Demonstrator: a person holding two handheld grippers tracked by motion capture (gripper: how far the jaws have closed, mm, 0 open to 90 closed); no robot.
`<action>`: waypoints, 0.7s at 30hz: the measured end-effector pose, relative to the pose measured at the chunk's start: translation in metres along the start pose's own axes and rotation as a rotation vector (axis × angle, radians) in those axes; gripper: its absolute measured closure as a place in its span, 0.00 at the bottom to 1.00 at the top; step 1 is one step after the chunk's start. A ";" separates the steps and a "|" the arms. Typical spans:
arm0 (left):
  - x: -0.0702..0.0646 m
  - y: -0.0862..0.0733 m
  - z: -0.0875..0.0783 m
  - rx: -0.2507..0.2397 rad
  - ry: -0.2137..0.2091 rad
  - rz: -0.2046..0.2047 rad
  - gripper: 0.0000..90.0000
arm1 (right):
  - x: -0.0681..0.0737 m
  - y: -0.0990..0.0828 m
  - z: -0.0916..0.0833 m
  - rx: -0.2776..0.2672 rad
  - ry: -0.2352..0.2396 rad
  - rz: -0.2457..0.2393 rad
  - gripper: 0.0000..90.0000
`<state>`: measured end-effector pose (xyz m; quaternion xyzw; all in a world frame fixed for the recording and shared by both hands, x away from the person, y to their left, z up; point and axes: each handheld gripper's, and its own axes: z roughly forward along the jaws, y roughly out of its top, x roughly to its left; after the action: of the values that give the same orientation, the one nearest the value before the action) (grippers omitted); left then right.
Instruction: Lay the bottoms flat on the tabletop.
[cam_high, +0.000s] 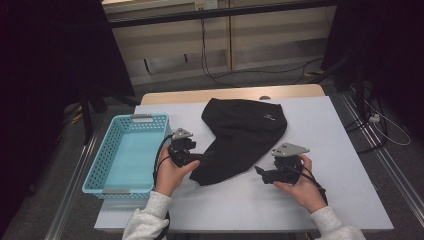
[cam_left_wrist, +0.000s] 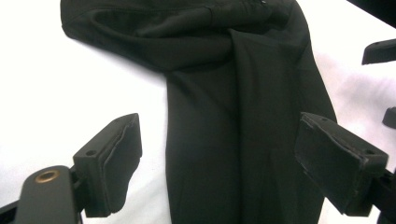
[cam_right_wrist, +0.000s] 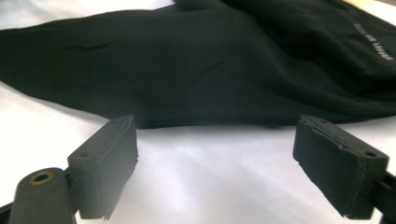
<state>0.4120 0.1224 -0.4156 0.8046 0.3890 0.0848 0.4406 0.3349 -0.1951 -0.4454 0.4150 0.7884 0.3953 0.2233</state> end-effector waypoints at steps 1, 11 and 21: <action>0.000 0.000 0.000 0.000 0.000 0.000 0.17 | 0.000 0.000 0.000 0.000 0.000 0.000 0.16; 0.000 0.000 0.001 -0.007 -0.002 -0.012 0.18 | 0.007 0.005 0.014 -0.007 0.078 0.015 0.50; 0.000 -0.005 0.000 -0.001 0.005 -0.023 0.19 | 0.031 0.018 0.038 0.037 0.112 -0.089 0.53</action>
<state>0.4091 0.1240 -0.4199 0.7996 0.3993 0.0823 0.4410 0.3520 -0.1472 -0.4541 0.3608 0.8245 0.3930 0.1888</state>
